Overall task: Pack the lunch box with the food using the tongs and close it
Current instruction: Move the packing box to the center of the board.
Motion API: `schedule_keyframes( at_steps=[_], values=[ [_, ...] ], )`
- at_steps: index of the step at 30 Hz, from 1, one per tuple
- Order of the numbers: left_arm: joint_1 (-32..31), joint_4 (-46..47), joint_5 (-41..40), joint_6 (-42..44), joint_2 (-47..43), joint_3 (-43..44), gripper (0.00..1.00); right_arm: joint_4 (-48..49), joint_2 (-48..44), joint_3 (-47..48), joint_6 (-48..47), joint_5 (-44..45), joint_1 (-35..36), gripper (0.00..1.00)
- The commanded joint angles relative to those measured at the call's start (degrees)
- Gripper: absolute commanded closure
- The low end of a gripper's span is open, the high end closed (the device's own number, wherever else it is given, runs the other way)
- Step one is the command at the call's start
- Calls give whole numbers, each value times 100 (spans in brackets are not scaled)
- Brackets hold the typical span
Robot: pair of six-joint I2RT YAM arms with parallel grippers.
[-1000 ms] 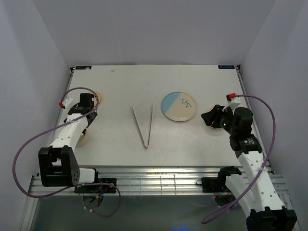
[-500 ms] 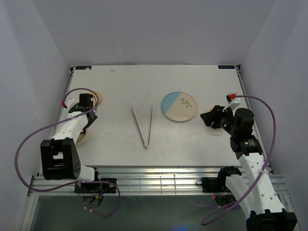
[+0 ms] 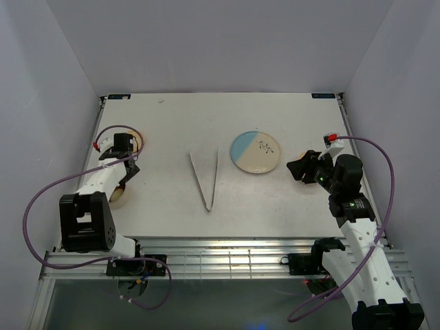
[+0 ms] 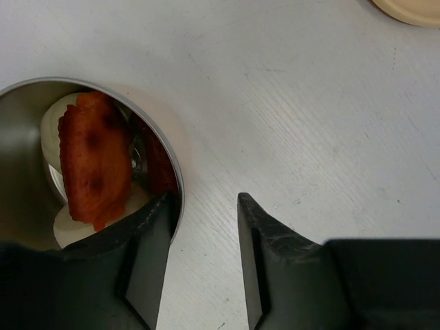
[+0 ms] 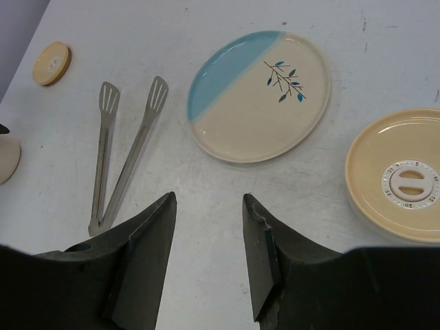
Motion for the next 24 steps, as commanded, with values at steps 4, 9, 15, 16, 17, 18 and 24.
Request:
schedule_keyframes(
  at_steps=[4, 9, 15, 16, 17, 18, 24],
  values=[
    [-8, 354, 688, 420, -219, -79, 61, 252, -110, -50, -65, 93, 35, 50],
    [-114, 486, 1164, 596, -201, 0, 75, 261, -128, -50, -56, 145, 35, 50],
    [-912, 627, 1193, 684, 1, 385, 100, 261, -128, -85, -38, 163, 26, 50],
    [-1157, 627, 1139, 684, 62, 465, 100, 261, -119, -94, -38, 163, 35, 50],
    [-1247, 627, 1112, 692, 202, 553, 100, 261, -110, -86, -38, 163, 35, 50],
    [-1343, 627, 1156, 692, 290, 632, 100, 261, -127, -85, -38, 172, 35, 50],
    [-1705, 662, 1332, 885, 949, 1177, 100, 261, -101, -94, -38, 198, 35, 50]
  ],
)
